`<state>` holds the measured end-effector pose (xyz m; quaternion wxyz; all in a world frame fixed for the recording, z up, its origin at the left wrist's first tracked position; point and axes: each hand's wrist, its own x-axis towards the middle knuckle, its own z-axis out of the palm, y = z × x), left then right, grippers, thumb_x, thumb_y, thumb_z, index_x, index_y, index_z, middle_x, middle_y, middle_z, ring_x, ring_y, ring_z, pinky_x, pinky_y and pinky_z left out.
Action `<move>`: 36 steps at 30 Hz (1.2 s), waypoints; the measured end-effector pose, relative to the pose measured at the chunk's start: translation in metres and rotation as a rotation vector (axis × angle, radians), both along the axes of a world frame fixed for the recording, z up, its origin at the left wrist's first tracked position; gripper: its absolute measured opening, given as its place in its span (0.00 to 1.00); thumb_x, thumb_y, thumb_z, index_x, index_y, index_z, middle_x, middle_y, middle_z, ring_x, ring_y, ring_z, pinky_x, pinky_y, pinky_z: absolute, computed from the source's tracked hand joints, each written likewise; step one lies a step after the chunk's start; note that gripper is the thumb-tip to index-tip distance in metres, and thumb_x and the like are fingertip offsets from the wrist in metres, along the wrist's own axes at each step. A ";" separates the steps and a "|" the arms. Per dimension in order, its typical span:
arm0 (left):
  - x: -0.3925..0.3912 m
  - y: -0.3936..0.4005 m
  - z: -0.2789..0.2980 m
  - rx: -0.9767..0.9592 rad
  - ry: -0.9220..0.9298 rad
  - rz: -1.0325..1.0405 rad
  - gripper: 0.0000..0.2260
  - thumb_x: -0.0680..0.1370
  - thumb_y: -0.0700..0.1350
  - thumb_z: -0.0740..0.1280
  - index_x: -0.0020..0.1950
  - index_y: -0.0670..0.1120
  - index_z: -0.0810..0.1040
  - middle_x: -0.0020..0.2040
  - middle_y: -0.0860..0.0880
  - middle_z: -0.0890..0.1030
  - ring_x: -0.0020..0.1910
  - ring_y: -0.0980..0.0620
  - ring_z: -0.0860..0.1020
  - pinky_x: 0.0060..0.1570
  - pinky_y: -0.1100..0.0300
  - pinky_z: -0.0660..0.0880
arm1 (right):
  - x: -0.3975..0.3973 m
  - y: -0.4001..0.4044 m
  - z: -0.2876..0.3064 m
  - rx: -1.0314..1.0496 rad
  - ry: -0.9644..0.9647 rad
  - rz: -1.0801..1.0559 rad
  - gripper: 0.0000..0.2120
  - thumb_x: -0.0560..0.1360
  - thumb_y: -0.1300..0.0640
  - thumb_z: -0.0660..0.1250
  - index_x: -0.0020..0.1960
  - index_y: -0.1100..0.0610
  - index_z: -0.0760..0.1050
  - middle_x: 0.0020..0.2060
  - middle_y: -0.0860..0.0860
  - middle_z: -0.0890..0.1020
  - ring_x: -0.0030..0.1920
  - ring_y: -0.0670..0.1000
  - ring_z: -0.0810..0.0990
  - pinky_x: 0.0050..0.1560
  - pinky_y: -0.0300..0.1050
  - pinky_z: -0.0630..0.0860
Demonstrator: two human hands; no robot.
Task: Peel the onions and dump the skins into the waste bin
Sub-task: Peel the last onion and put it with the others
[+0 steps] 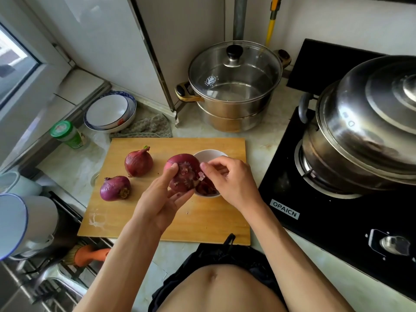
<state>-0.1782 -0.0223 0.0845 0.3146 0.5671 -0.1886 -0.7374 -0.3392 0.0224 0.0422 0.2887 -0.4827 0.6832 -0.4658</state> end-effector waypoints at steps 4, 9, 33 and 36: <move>-0.007 0.003 -0.002 -0.062 0.007 0.021 0.18 0.80 0.47 0.72 0.65 0.39 0.76 0.58 0.37 0.82 0.48 0.44 0.87 0.40 0.55 0.84 | 0.005 0.000 0.003 0.085 -0.025 -0.018 0.15 0.72 0.46 0.75 0.53 0.55 0.84 0.43 0.46 0.87 0.44 0.40 0.84 0.49 0.42 0.82; -0.008 0.005 0.003 -0.275 -0.108 -0.081 0.15 0.75 0.47 0.74 0.57 0.42 0.77 0.45 0.44 0.87 0.47 0.45 0.87 0.44 0.53 0.84 | -0.003 0.003 0.012 0.160 -0.269 0.009 0.12 0.69 0.51 0.72 0.49 0.54 0.85 0.39 0.47 0.87 0.43 0.43 0.86 0.50 0.50 0.83; -0.006 -0.003 0.016 -0.067 -0.029 -0.119 0.13 0.80 0.50 0.70 0.59 0.44 0.80 0.53 0.39 0.83 0.37 0.48 0.86 0.37 0.60 0.84 | -0.007 0.000 0.021 -0.223 0.171 0.235 0.18 0.73 0.61 0.73 0.62 0.59 0.77 0.56 0.50 0.78 0.55 0.46 0.79 0.58 0.43 0.77; -0.004 -0.003 0.014 -0.070 -0.038 -0.128 0.14 0.80 0.50 0.70 0.62 0.43 0.79 0.51 0.39 0.83 0.37 0.48 0.86 0.35 0.60 0.83 | -0.007 0.000 0.022 -0.182 0.165 0.246 0.17 0.73 0.62 0.74 0.61 0.59 0.77 0.55 0.49 0.78 0.54 0.44 0.78 0.57 0.36 0.75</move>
